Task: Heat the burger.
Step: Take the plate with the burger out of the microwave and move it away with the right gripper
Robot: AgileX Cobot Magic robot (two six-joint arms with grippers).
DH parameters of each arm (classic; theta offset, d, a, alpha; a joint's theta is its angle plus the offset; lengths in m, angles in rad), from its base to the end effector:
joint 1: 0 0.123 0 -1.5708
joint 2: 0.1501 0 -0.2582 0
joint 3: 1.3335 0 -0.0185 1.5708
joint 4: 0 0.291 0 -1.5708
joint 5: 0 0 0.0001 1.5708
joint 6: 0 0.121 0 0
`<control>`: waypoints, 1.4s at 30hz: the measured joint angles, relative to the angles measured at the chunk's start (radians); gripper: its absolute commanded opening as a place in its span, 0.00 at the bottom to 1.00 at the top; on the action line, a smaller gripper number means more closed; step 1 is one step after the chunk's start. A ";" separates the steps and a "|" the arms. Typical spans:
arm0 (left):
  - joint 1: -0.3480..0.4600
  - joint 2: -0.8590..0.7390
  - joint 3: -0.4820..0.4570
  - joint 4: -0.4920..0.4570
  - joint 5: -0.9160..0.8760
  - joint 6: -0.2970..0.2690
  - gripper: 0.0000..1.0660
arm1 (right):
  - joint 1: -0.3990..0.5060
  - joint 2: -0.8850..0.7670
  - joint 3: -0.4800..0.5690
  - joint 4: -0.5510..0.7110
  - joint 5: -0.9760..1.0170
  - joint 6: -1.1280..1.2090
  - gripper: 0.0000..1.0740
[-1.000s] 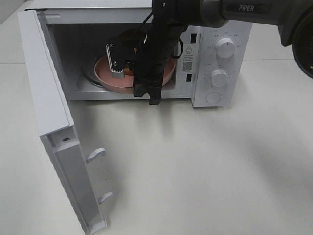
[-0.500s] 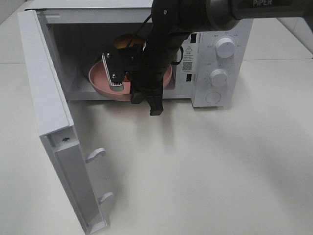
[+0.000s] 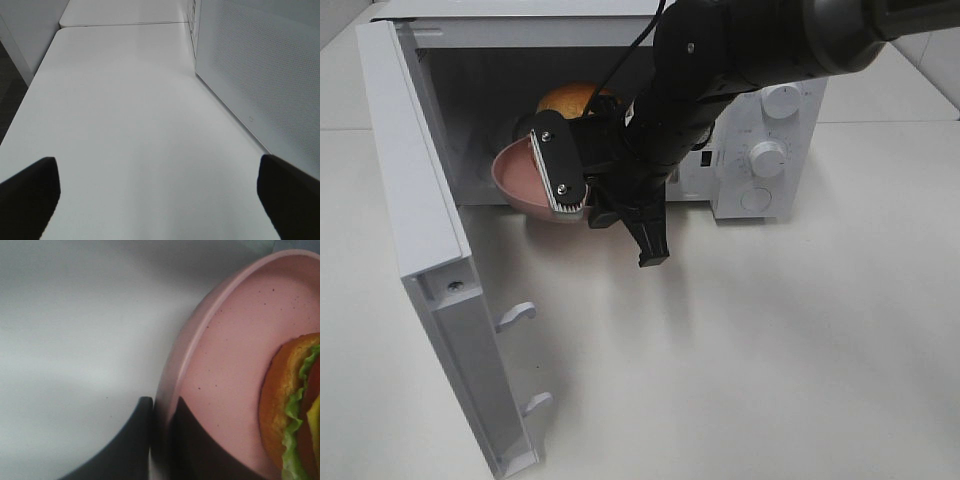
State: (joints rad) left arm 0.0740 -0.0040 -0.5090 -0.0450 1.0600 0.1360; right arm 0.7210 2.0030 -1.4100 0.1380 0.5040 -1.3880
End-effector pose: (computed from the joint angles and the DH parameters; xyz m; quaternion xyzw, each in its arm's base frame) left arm 0.0827 0.0014 0.2865 0.0273 0.8490 0.0329 0.5267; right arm 0.3478 0.3164 0.1118 -0.8096 0.5157 -0.0444 0.2769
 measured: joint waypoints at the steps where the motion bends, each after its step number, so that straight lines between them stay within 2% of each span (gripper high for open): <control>1: 0.000 0.000 0.000 0.000 0.000 0.000 0.98 | 0.000 0.000 0.000 0.000 0.000 0.000 0.00; 5: 0.000 0.000 0.000 0.000 0.000 0.000 0.98 | 0.015 -0.062 0.075 0.002 -0.037 -0.013 0.00; 14: 0.000 0.000 0.000 0.000 0.000 0.000 0.98 | 0.046 -0.161 0.160 -0.015 -0.090 -0.033 0.00; 29: 0.000 0.000 0.000 0.000 0.000 0.000 0.98 | 0.048 -0.305 0.294 -0.040 -0.106 -0.028 0.00; 42: 0.000 0.000 0.000 0.000 0.000 0.000 0.98 | 0.060 -0.497 0.463 -0.043 -0.138 -0.008 0.00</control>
State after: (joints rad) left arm 0.0740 -0.0040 -0.5090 -0.0450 1.0600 0.1360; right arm 0.7810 1.5060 -0.9470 0.0950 0.3660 -1.3960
